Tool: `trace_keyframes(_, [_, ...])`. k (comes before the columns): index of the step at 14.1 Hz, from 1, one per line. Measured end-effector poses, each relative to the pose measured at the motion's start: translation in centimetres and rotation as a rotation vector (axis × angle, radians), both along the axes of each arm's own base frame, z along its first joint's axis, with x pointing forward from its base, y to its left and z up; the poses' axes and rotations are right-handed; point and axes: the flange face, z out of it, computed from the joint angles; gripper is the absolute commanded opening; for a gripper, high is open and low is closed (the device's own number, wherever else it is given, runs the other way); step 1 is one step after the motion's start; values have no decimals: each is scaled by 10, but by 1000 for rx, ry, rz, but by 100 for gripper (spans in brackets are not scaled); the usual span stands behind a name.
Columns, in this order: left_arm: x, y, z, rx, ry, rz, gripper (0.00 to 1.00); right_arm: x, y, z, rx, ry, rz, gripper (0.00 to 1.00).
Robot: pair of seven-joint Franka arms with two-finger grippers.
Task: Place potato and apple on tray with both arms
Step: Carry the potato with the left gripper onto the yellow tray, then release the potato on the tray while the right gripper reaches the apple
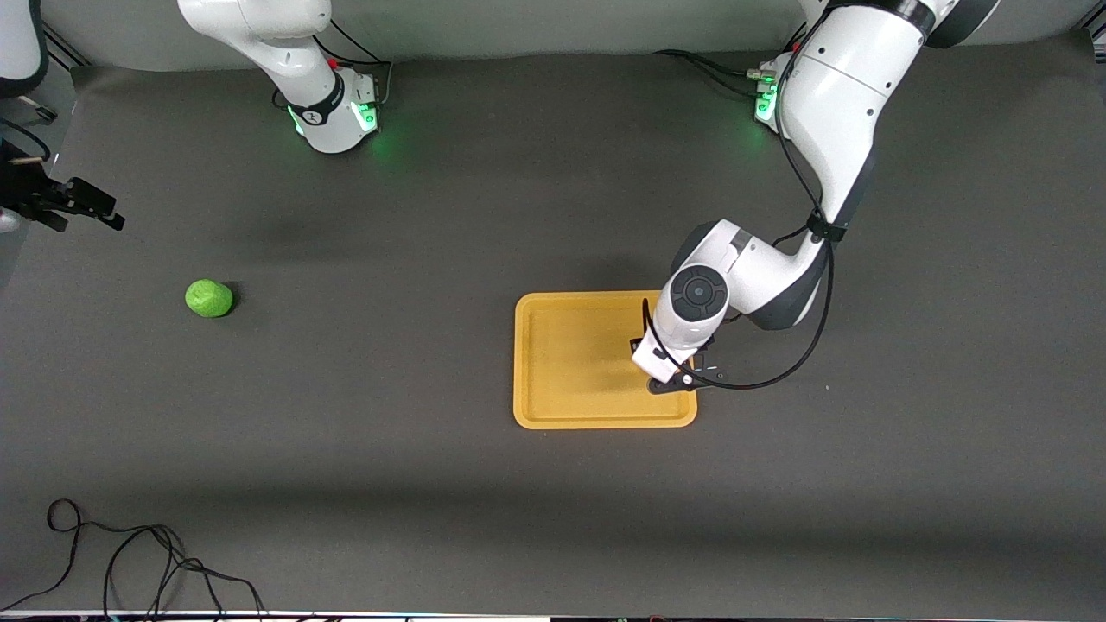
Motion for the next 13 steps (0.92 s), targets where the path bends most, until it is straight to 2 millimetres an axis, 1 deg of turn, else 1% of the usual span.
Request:
trace_keyframes(1, [0, 1, -1, 2, 1, -3, 89, 2, 1, -9, -8, -4, 4, 100])
trace_keyframes(2, [1, 2, -2, 3, 1, -5, 91, 3, 1, -20, -13, -6, 6, 100])
trace_keyframes(3, [2, 3, -2, 3, 1, -5, 97, 5, 0, -32, -18, -8, 4, 100])
trace_keyframes(4, [3, 4, -2, 3, 0, -5, 99, 7, -3, -46, -23, -8, 0, 100])
trace_keyframes(6, [9, 6, 6, -5, -15, 3, 100, 12, -8, -83, -39, -13, -9, 100])
trace_keyframes(7, [16, 10, 16, -12, -31, 12, 100, 12, -9, -106, -47, -18, -12, 100])
trace_keyframes(8, [24, 16, 29, -20, -51, 26, 100, 9, -8, -129, -55, -25, -12, 100])
trace_keyframes(9, [33, 24, 47, -28, -75, 43, 100, 5, -5, -151, -62, -29, -10, 100])
trace_keyframes(10, [42, 32, 68, -33, -94, 61, 100, 2, -3, -168, -68, -30, -7, 100])
trace_keyframes(12, [54, 56, 114, -35, -114, 94, 100, 2, -3, -193, -88, -40, -2, 100])
trace_keyframes(13, [58, 74, 136, -23, -112, 93, 100, 4, -4, -203, -98, -43, 0, 100])
